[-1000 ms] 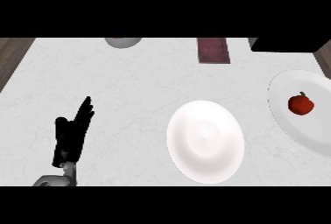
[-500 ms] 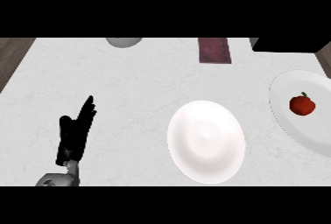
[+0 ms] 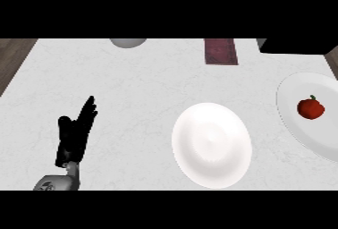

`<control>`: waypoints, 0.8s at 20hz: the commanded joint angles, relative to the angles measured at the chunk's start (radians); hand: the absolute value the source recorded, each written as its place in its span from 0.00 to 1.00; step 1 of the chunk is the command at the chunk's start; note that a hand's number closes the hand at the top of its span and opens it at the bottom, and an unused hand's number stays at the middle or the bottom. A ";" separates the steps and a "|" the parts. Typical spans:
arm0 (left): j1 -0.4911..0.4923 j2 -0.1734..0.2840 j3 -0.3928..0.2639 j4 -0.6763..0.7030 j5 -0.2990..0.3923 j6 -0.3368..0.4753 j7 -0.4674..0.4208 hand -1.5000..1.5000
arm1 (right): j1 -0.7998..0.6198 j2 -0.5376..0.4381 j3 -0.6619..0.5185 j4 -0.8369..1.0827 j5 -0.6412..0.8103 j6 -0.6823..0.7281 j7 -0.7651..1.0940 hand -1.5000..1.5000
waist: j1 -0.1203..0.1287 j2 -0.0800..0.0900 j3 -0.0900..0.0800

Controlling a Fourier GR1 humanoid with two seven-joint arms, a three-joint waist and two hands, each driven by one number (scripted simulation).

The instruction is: Pick the bell pepper from the plate and place it in the plate

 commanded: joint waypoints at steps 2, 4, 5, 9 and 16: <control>0.006 -0.001 -0.002 0.006 0.010 -0.017 -0.008 0.50 | -0.001 -0.059 -0.004 0.023 -0.006 0.125 -0.077 0.00 | 0.006 0.003 0.001; -0.009 -0.003 -0.008 -0.024 -0.015 0.011 0.025 0.50 | 0.004 -0.070 -0.012 0.029 -0.015 0.126 -0.078 0.00 | 0.004 0.002 0.002; 0.011 -0.022 -0.017 0.001 -0.007 0.003 -0.005 0.50 | 0.016 -0.035 -0.019 0.027 -0.021 0.062 -0.095 0.00 | 0.005 0.004 0.002; -0.015 -0.018 -0.012 -0.019 -0.003 0.004 0.023 0.50 | 0.029 -0.069 -0.023 0.036 -0.027 0.086 -0.092 0.00 | 0.006 0.005 0.004; 0.019 0.007 0.002 -0.008 0.005 -0.020 -0.005 0.50 | 0.051 -0.074 -0.049 0.038 -0.058 0.071 -0.099 0.00 | 0.009 0.006 0.004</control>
